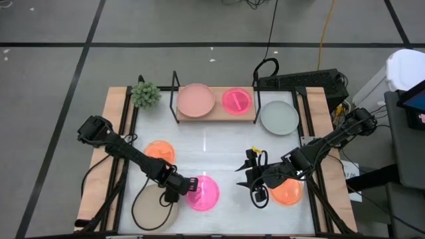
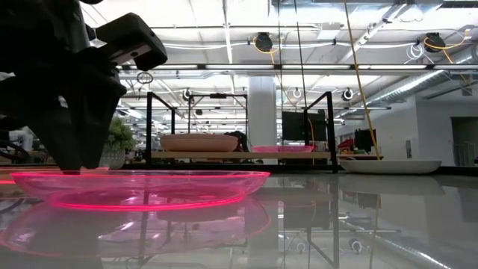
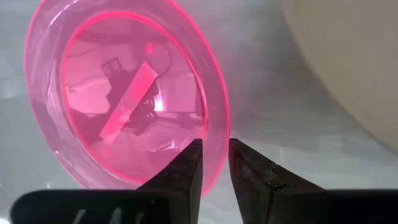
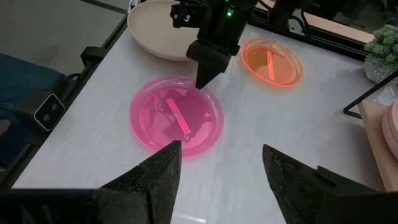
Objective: Place and stack plates onto a shelf
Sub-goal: Stack the pink plate on the pink plate on the shelf
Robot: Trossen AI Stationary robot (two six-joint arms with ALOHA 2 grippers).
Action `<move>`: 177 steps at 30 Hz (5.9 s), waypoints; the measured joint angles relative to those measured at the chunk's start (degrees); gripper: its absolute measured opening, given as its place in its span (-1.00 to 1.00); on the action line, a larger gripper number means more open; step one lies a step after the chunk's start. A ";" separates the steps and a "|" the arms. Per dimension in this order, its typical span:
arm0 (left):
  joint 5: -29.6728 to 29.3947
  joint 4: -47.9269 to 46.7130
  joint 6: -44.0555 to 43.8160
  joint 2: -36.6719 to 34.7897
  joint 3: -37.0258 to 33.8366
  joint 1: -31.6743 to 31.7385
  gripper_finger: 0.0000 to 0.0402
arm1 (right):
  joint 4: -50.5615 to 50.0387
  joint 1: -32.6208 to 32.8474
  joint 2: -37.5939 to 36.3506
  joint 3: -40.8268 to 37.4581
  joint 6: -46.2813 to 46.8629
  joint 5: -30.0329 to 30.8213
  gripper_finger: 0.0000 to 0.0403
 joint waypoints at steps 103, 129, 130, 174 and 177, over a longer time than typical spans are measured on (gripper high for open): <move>2.49 14.21 -2.96 -8.04 0.17 4.46 -0.98 | 0.99 2.38 9.59 0.02 -9.73 -8.94 -0.18; 4.97 14.10 -5.19 -8.04 0.17 4.45 -0.99 | 3.70 1.53 14.25 0.02 -26.10 -7.43 -0.78; 4.96 14.12 -5.25 -8.04 0.17 4.49 -0.99 | 3.68 1.55 14.25 0.02 -26.10 -7.47 -0.81; -12.98 27.91 -32.00 -9.94 0.24 0.84 0.65 | -0.44 0.98 9.81 0.00 -17.00 -1.50 -1.00; -15.04 29.92 -31.47 -9.94 0.24 1.00 0.78 | -1.70 -0.06 8.77 0.00 -18.26 -1.47 -1.00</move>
